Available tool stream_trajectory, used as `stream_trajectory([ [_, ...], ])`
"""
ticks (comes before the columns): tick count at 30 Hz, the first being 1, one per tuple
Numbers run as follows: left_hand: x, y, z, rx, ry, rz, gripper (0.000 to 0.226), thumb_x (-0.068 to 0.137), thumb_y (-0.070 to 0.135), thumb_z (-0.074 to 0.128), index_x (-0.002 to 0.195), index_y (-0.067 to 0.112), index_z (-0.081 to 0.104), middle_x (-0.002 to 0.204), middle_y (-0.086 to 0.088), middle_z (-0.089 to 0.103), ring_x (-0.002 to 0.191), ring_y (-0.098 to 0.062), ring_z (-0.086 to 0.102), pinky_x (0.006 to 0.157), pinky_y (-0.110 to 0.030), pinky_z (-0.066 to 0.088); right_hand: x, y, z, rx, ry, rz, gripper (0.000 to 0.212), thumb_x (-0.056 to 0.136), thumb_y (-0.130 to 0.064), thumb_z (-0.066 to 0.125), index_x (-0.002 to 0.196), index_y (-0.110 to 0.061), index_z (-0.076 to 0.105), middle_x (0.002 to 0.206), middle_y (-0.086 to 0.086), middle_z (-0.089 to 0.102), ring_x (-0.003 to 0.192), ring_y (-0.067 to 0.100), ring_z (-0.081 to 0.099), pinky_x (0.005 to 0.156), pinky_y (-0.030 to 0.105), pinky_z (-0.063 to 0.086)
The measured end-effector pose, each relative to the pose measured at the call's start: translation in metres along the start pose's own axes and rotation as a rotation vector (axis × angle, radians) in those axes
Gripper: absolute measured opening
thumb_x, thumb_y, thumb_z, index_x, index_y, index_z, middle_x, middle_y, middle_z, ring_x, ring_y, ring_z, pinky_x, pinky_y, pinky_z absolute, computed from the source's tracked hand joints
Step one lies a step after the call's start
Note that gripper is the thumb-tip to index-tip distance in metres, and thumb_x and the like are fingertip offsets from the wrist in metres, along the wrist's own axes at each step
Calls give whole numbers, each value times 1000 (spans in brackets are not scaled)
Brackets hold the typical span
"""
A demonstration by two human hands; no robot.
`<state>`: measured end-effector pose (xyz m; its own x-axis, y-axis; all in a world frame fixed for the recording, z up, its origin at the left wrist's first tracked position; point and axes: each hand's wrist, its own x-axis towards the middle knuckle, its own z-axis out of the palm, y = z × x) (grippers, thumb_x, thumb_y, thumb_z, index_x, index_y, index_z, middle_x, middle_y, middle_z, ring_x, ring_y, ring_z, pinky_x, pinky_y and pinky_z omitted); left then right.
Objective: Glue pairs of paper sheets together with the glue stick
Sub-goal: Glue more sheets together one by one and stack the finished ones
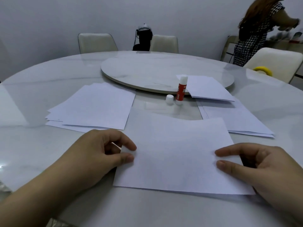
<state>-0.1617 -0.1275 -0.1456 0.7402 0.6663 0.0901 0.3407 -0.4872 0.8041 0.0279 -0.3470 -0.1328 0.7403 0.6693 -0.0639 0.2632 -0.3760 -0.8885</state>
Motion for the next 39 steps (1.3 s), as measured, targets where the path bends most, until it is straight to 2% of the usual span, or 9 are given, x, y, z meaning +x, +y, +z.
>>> stream_trajectory([
  [6,0,0,1,35,-4,34,20,71,32,77,78,47,67,52,10,58,49,0,50,50,-6,35,-2,4,-1,-1,17,11,48,43,-51,77,90,-42,75,75,0,77,68,23,74,63,52,60],
  [8,0,0,2,40,9,44,18,72,32,76,79,46,67,54,9,61,50,0,51,51,-6,36,-1,6,0,4,23,14,50,42,-52,76,91,-42,75,76,-1,76,61,18,72,52,40,59],
  [10,0,-1,2,45,17,49,16,73,33,75,78,45,67,55,9,62,49,0,51,52,-7,37,1,8,-1,-6,39,11,50,42,-54,75,91,-43,74,73,-2,76,49,11,64,42,24,48],
  [14,1,-2,2,40,15,53,14,74,34,74,78,44,67,55,7,62,49,-1,50,52,-8,38,1,8,0,-20,49,3,45,46,-54,75,90,-46,74,69,-5,74,44,8,60,41,19,44],
  [17,2,-2,3,34,18,54,12,74,35,74,78,45,67,55,9,61,48,-1,49,52,-9,38,1,9,-1,-34,52,-7,33,57,-41,81,89,-45,74,64,-4,73,37,6,55,41,16,43],
  [23,2,-5,2,76,22,98,21,71,32,76,82,47,67,68,11,61,61,-3,56,62,-10,40,-1,9,-1,-70,41,-21,44,46,-52,76,89,-46,74,72,-9,76,62,10,72,44,22,53],
  [28,4,-5,2,65,22,77,21,71,30,77,80,47,68,73,9,62,61,-3,56,62,-9,40,-1,11,-2,-86,49,-39,42,46,-52,76,87,-47,74,69,-10,75,59,7,71,46,12,48],
  [36,6,-4,2,86,12,69,25,73,27,77,80,48,67,72,9,62,61,-2,55,60,-7,39,-3,9,-2,-120,30,-53,43,45,-55,74,87,-48,74,71,-11,75,63,10,72,50,29,54],
  [39,6,-5,2,93,16,69,26,72,27,77,81,49,66,72,10,62,63,-2,56,61,-8,39,-4,7,-1,-115,38,-48,43,43,-55,74,86,-49,73,71,-12,75,62,8,72,51,27,54],
])
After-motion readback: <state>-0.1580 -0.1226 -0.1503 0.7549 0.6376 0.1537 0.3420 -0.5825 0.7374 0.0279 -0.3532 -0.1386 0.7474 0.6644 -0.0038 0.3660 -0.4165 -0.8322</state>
